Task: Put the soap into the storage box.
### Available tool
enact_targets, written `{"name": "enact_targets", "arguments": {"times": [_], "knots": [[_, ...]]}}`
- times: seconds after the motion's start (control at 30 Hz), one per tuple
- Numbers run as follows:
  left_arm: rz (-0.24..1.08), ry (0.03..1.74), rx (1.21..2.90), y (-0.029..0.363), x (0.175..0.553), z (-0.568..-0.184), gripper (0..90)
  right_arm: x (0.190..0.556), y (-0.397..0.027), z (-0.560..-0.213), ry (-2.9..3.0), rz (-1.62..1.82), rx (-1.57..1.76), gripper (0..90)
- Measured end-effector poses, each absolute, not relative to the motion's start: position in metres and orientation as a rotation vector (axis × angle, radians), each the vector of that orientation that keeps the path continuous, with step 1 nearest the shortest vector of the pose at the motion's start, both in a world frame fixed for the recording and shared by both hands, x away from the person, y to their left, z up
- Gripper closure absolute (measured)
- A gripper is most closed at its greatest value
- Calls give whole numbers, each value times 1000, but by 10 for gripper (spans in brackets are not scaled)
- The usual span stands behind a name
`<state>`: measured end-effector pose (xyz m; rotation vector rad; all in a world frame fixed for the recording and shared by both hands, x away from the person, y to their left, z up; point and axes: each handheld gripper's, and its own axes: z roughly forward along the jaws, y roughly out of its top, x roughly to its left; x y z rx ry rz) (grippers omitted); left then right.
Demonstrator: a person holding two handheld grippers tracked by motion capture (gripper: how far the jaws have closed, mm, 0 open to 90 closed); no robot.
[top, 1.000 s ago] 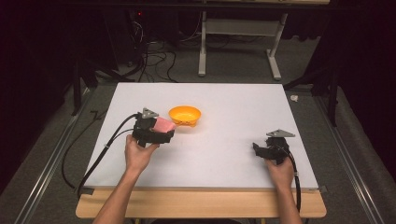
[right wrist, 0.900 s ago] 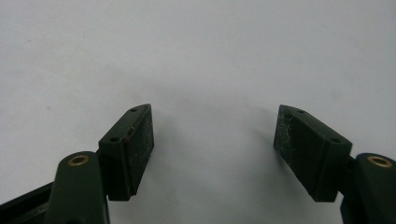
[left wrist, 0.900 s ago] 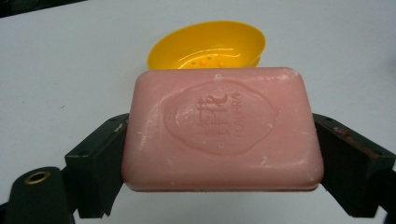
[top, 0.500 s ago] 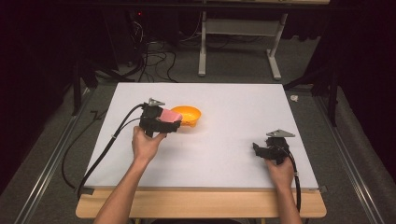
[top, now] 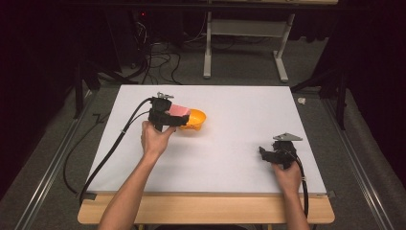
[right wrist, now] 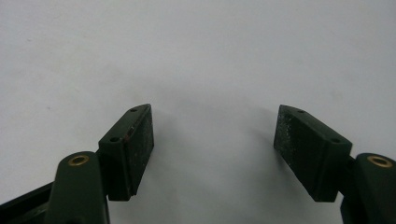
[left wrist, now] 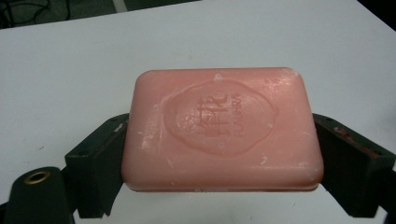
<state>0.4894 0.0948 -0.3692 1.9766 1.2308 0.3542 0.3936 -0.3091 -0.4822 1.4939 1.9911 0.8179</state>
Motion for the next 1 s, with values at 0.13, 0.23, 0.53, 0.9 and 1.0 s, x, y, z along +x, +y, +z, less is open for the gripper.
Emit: {"name": "enact_targets", "arguments": {"times": [0.13,0.23,0.53,0.9,1.0], "knots": [[364,1262,1978,96,496,-371,133,394,-309,-482,1990,819,1495,293],[393,1267,1997,94,499,-370,133,394,-309,-482,1990,819,1495,292],[372,1310,1985,87,512,-373,133,394,-309,-482,1990,818,1494,292],[381,1305,2009,67,522,-373,133,394,-309,-482,1990,818,1495,292],[370,1313,2015,63,526,-375,133,394,-309,-482,1991,820,1494,292]]}}
